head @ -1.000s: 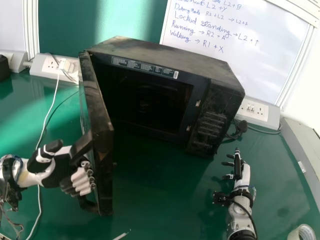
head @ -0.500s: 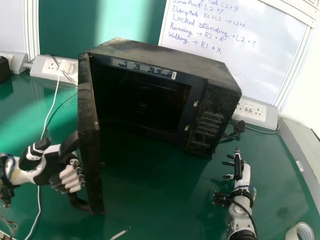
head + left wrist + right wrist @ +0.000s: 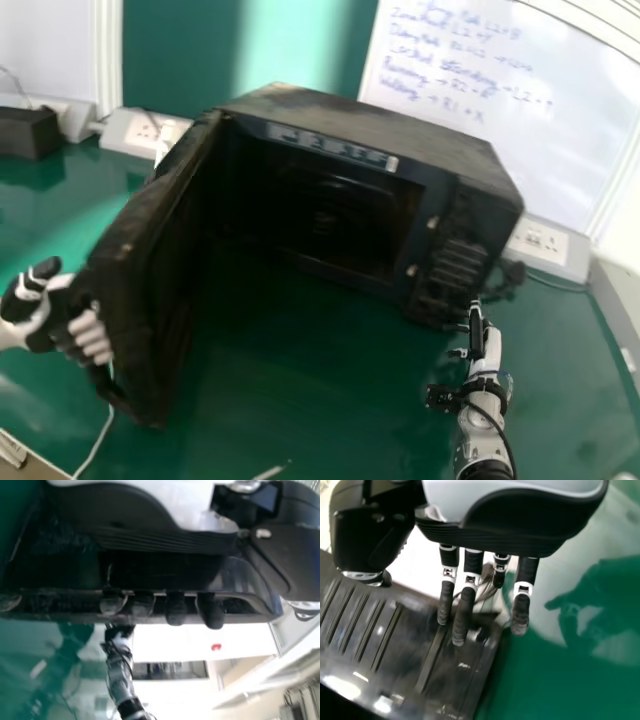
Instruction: Open the door of oven
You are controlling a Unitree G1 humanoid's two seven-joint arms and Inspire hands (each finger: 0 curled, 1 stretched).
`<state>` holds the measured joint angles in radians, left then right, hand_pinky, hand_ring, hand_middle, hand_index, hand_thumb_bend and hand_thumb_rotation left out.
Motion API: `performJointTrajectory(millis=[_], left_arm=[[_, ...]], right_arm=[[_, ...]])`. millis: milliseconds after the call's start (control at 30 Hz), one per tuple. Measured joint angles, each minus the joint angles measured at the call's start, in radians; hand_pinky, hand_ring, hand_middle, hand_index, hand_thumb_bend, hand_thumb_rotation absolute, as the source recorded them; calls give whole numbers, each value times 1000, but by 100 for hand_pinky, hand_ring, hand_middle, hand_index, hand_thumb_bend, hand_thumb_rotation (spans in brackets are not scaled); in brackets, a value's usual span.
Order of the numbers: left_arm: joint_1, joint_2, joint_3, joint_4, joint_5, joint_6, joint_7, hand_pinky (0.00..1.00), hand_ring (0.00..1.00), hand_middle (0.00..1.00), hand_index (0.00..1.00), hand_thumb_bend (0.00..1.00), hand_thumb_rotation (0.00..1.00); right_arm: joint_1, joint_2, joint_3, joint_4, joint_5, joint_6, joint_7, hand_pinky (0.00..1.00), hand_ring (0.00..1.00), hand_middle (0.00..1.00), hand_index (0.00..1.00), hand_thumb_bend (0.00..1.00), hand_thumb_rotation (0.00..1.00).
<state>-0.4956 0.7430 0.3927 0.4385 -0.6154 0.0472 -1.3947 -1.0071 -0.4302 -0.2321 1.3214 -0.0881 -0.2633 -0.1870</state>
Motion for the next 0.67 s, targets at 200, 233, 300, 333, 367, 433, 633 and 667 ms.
performJointTrajectory(millis=[200, 233, 300, 333, 367, 433, 633, 667], left_arm=[[-46, 84, 143, 240, -6, -135, 317, 0, 0, 2, 3, 94, 100], [-63, 93, 166, 286, -6, -152, 392, 0, 0, 2, 2, 96, 100], [-86, 106, 197, 370, 4, -207, 488, 0, 0, 1, 2, 98, 100], [-93, 113, 211, 404, 10, -236, 512, 0, 0, 1, 2, 97, 99], [-102, 123, 222, 439, 16, -266, 529, 0, 0, 1, 2, 96, 100], [-113, 139, 240, 500, 26, -311, 556, 0, 0, 2, 3, 95, 100], [-163, 154, 264, 615, 56, -389, 561, 0, 0, 2, 3, 96, 98], [-173, 154, 264, 629, 64, -395, 561, 0, 0, 1, 3, 95, 95]], right_arm=[[10, -1, -1, 0, 0, -5, -34, 21, 26, 40, 61, 72, 100], [10, 0, 0, -1, -1, -7, -32, 21, 26, 40, 60, 72, 100], [7, -1, 2, -2, -2, -11, -30, 21, 27, 40, 60, 72, 100], [7, -2, 2, -2, -2, -11, -27, 22, 27, 41, 61, 71, 100], [7, -2, 2, -2, -2, -11, -25, 22, 27, 41, 62, 71, 100], [7, -5, 1, -2, -2, -11, -24, 22, 27, 41, 64, 70, 100], [9, -7, 4, 0, -5, -11, -5, 22, 27, 41, 61, 70, 100], [9, -8, 4, 0, -5, -10, -2, 22, 27, 41, 61, 70, 100]])
